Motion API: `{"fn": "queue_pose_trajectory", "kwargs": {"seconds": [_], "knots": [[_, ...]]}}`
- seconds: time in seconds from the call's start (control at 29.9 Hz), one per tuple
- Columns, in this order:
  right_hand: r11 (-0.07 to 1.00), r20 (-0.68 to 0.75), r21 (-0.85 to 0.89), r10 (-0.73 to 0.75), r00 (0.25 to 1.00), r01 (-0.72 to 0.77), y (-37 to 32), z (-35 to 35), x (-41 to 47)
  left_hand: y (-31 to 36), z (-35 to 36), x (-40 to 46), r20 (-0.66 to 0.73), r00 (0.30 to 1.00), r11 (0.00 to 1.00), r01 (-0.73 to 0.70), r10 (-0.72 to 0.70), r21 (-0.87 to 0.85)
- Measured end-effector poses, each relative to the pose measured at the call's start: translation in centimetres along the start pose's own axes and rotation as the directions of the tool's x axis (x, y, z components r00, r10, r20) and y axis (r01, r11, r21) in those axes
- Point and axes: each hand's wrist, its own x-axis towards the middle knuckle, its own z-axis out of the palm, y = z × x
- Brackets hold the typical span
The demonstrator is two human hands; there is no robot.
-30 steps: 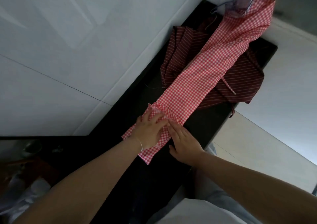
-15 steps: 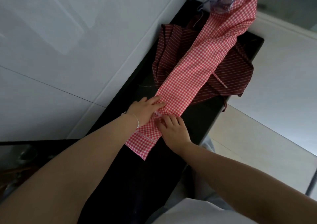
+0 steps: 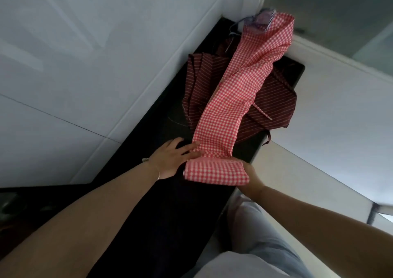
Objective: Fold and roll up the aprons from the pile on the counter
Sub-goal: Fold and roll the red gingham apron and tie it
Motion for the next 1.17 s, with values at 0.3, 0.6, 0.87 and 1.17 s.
{"fn": "queue_pose_trajectory", "kwargs": {"seconds": [0.3, 0.6, 0.87, 1.17], "knots": [[0.954, -0.199, 0.213, 0.252, 0.947, -0.209, -3.0, 1.8, 1.6, 4.4, -2.1, 1.1, -0.100, 0.865, 0.589, 0.246, -0.491, -0.770], [0.859, -0.071, 0.288, 0.461, 0.885, -0.424, -3.0, 1.9, 2.6, 6.5, -1.4, 1.9, -0.178, 0.725, 0.599, 0.376, -0.665, -0.707], [0.819, 0.066, 0.248, 0.519, 0.852, -0.518, -3.8, 1.2, 3.9, 6.3, -3.0, 7.4, -0.314, 0.937, 0.974, 0.088, -0.151, -0.206], [0.941, -0.377, 0.058, 0.331, 0.865, -0.334, -4.2, -3.2, 5.2, 6.1, -1.1, 9.3, -0.374, 0.914, 0.971, 0.074, -0.157, -0.227]]}}
